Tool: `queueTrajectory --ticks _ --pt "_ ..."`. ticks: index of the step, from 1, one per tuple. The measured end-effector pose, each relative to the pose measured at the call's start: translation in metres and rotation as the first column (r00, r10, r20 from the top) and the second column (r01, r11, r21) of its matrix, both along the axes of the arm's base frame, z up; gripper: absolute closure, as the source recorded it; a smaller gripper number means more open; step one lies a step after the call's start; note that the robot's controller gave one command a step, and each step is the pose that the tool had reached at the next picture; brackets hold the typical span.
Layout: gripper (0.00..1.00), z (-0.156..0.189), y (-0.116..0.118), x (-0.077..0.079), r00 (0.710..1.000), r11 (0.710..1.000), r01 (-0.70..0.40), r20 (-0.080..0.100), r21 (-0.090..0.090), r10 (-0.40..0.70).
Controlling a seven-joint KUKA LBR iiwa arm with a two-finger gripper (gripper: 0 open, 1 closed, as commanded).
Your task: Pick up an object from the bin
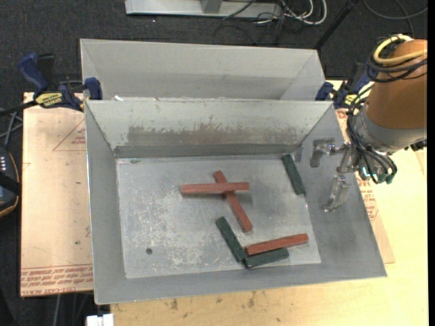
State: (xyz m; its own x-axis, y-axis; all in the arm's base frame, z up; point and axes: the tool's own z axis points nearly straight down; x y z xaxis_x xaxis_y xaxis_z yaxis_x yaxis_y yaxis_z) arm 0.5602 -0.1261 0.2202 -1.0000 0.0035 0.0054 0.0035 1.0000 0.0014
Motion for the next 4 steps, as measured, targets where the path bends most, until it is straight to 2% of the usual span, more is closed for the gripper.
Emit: queueTrajectory --ticks 1,2,3,4 --pt "0.0 0.003 0.0 0.001 1.0 1.0 -0.001 0.004 -0.001 0.001" --pt "0.0 0.003 -0.011 -0.006 0.994 0.994 -0.107 0.008 0.0 0.107" --pt "0.0 -0.051 0.01 -0.028 0.99 0.99 -0.138 0.012 -0.004 0.138" --pt "0.0 -0.103 0.03 -0.04 0.966 0.966 -0.259 0.007 -0.001 0.259"
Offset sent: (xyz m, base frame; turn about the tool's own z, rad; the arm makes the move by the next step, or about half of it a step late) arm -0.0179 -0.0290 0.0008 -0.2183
